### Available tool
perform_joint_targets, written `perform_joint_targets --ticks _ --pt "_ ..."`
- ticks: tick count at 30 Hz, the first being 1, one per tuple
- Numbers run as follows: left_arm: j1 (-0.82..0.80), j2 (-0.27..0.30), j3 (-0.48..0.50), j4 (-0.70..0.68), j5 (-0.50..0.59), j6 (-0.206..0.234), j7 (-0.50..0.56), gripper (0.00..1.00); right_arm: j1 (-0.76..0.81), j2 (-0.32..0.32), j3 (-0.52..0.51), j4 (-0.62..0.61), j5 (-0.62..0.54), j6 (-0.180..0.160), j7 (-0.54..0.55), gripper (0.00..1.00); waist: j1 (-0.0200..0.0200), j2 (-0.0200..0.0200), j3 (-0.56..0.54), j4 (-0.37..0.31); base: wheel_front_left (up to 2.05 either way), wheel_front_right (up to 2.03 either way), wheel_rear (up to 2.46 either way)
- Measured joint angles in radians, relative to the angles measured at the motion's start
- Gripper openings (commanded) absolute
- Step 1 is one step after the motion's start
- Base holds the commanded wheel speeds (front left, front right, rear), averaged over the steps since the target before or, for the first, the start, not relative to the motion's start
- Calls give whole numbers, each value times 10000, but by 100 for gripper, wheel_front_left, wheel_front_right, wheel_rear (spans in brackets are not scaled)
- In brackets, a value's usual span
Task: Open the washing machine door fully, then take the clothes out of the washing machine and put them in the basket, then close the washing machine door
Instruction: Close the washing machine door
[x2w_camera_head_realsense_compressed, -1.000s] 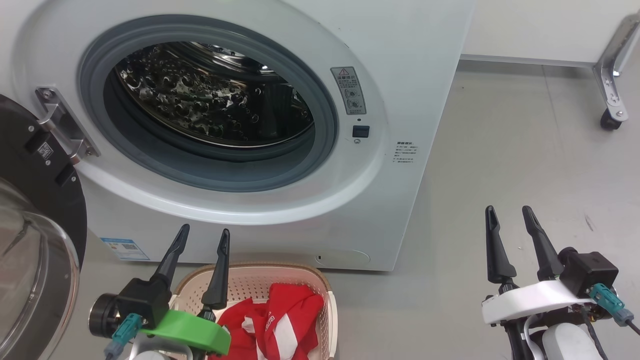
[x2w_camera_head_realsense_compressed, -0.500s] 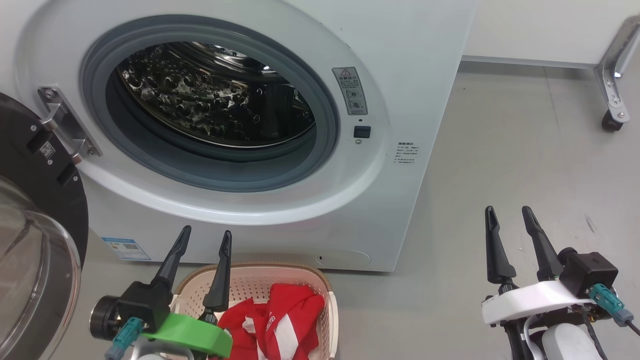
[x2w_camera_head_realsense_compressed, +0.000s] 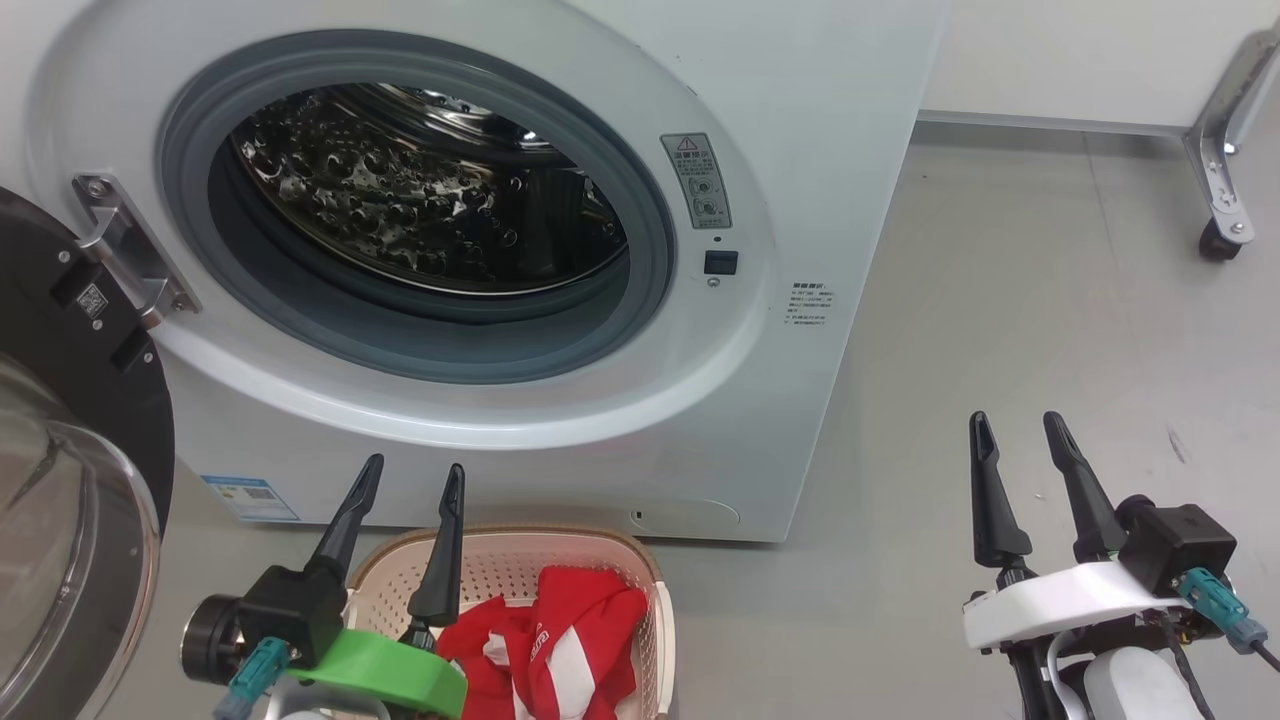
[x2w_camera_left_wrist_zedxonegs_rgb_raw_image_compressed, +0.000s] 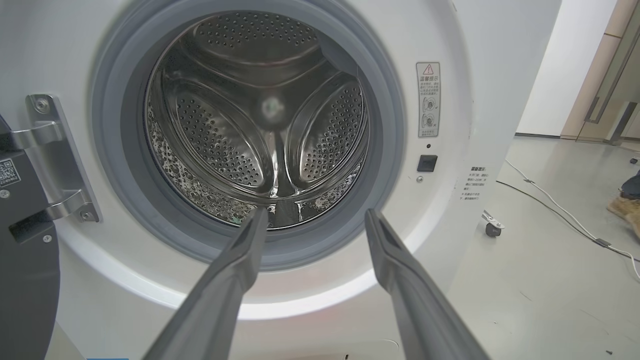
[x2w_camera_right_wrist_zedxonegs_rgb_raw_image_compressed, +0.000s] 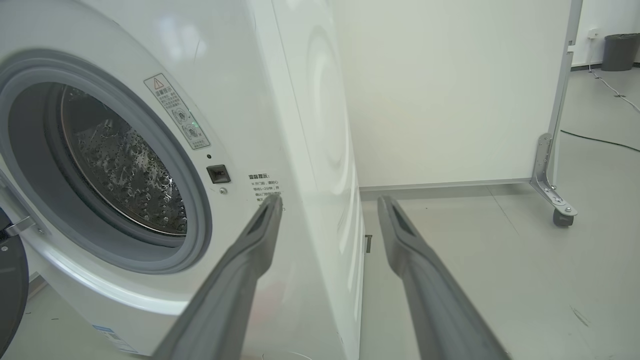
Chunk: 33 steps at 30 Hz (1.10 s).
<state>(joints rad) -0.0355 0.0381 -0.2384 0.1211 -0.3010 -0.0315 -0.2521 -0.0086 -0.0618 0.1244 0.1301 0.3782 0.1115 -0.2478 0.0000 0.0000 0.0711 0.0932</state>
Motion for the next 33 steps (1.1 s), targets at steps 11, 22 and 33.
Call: perform_joint_targets --ticks 11,22,33 --pt "12 2 -42 -17 2 2 0 100 20 6 40 -35 0 0 0 100 0 0 40 9 -62 62 0" --pt "60 4 -75 -15 2 2 0 100 20 8 61 -38 0 0 0 100 0 0 19 12 -99 99 0" --pt "95 15 19 -318 13 17 0 100 22 15 79 -31 0 0 0 100 0 0 -22 21 -126 126 0"
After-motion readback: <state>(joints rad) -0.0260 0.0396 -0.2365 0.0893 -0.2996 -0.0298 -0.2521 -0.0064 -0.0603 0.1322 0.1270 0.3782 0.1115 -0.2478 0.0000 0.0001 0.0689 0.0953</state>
